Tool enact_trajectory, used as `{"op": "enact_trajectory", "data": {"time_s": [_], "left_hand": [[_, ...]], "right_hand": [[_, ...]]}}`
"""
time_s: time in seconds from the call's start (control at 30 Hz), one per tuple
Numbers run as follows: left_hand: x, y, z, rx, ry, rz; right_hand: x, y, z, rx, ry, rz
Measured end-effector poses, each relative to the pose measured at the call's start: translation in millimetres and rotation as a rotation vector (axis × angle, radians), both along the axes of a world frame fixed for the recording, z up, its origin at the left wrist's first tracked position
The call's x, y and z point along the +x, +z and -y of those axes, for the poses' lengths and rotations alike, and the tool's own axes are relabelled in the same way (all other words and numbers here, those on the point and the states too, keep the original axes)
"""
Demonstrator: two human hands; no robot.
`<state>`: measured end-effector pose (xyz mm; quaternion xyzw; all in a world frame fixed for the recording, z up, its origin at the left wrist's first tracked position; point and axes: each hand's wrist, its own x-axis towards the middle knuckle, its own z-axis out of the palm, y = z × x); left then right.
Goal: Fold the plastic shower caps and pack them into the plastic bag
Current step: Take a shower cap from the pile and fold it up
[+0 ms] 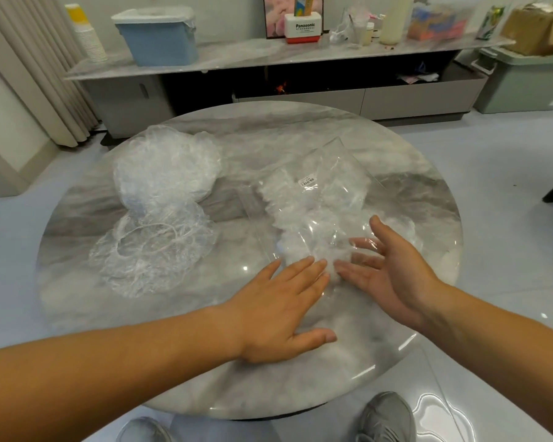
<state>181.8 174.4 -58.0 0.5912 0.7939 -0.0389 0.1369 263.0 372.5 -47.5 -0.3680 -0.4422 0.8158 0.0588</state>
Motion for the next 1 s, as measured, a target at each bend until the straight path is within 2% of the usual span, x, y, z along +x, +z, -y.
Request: {"op": "enact_trajectory", "data": {"time_s": [0.1,0.17,0.3,0.4,0.53,0.7,0.87,1.0], "left_hand": [[1,1,-1,-0.004,0.001,0.045],[1,1,0,-0.005,-0.001,0.058],[2,1,0,0.026,-0.007,0.052],[4,3,-2,0.044,-0.001,0.076],[4,5,-1,0.053,0.005,0.087],[2,6,-2,0.076,-0.002,0.073],[-1,4,-1,0.042,0.005,0.099],[-3,4,1,0.001,0.006,0.147]], "right_hand": [[10,2,3,0.134,-0.028,0.078],[17,3,5,0.155,-0.018,0.127],[21,4,12,0.029,0.161,0.166],[14,3,18,-0.111,0.234,0.119],[-3,3,21,-0.234,0.209,-0.013],[-20,4,19,-0.311,0.026,-0.095],[-15,4,15,-0.257,0.082,-0.107],[7,4,13,-0.100,0.055,-0.030]]}}
